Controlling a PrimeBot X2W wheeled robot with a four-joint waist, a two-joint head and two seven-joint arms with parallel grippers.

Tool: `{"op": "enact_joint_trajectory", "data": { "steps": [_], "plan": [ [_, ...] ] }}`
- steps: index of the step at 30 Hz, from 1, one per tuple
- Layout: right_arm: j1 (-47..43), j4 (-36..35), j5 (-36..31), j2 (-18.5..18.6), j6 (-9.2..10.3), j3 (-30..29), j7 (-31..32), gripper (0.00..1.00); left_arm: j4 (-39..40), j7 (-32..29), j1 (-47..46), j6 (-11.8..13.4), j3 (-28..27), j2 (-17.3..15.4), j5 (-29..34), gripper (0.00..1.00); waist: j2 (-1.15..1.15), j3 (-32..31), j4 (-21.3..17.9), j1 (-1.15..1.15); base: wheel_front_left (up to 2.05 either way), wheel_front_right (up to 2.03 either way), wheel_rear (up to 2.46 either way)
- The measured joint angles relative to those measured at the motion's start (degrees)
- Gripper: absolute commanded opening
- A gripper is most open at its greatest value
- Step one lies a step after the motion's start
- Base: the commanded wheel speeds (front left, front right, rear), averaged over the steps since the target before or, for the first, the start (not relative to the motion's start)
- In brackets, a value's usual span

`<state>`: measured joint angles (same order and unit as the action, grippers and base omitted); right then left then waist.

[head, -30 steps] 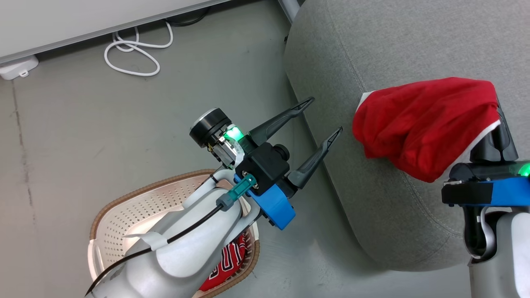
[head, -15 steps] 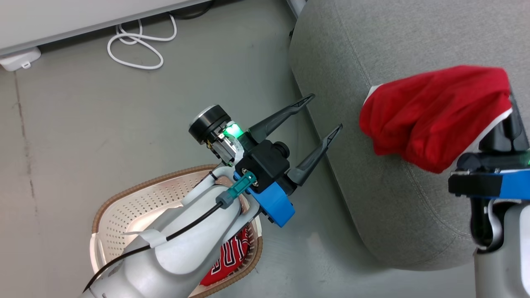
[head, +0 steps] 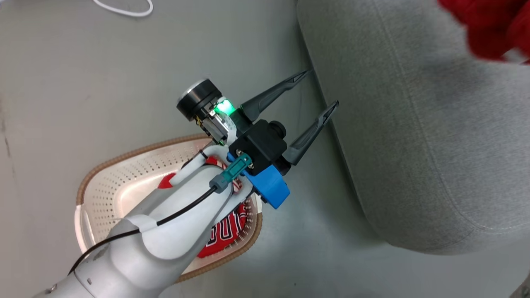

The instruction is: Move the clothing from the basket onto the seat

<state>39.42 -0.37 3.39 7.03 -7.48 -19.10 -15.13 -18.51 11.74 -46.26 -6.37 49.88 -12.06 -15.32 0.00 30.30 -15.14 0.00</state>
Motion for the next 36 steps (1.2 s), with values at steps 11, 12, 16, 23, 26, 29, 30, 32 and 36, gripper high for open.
{"op": "enact_joint_trajectory", "data": {
  "steps": [11, 12, 16, 23, 26, 29, 30, 32, 36],
  "plan": [
    [16.11, 5.80, 1.27, 10.96, 0.00, -10.61, -0.01, 0.00, 1.77, -1.09, -4.42, -0.01, 0.04, -1.49, 1.24, 1.00, 0.00, 9.79, 2.03, 0.00, 0.00, 0.00, 0.00],
    [16.81, 7.28, 1.19, 11.90, -0.01, -11.24, 0.01, 0.00, 1.86, -1.12, -4.67, -0.01, 0.07, -1.54, 1.27, 1.00, 0.00, 10.56, 2.21, 0.00, 0.00, 0.00, 0.00],
    [18.66, 14.93, 1.05, 15.11, 0.00, -13.59, 0.01, 0.00, 2.11, -1.14, -5.37, -0.01, 0.21, -1.71, 1.32, 1.00, 0.00, 13.01, 3.03, 0.00, 0.00, 0.00, 0.00],
    [19.54, 28.97, 0.86, 15.91, 0.00, -13.35, 0.00, 0.00, 2.30, -1.38, -6.01, 0.01, 0.43, -2.47, 1.47, 1.00, 0.00, 15.99, 3.56, 0.01, 0.00, 0.00, 0.00],
    [19.03, 33.08, -0.85, 15.97, -0.01, -13.80, -0.01, 0.00, 2.45, -1.40, -6.65, 0.01, 0.70, -2.41, 1.47, 1.00, 0.00, 16.66, 3.85, 0.00, 0.00, 0.00, 0.00],
    [18.33, 37.18, -0.92, 15.47, -0.01, -14.94, 0.00, 0.00, 2.47, -1.37, -6.84, 0.01, 0.78, -2.49, 1.45, 1.00, 0.00, 17.00, 4.11, 0.00, 0.00, 0.00, 0.00],
    [18.16, 38.44, -0.94, 15.19, 0.00, -15.26, 0.00, 0.00, 2.44, -1.32, -6.85, 0.01, 0.79, -2.56, 1.44, 1.00, 0.00, 17.05, 4.12, 0.00, 0.00, 0.00, 0.00],
    [17.50, 41.08, -1.12, 14.74, -0.01, -16.04, 0.01, 0.00, 2.31, -1.21, -6.86, 0.02, 0.82, -2.64, 1.35, 1.00, 0.00, 16.97, 4.08, 0.00, 0.00, 0.00, 0.00],
    [16.35, 42.64, -1.18, 13.89, -0.01, -16.77, 0.00, 0.00, 1.85, -1.04, -6.86, 0.32, 0.98, -2.69, 1.19, 1.00, 0.00, 16.30, 3.91, 0.00, 0.00, 0.00, 0.00]
  ]
}}
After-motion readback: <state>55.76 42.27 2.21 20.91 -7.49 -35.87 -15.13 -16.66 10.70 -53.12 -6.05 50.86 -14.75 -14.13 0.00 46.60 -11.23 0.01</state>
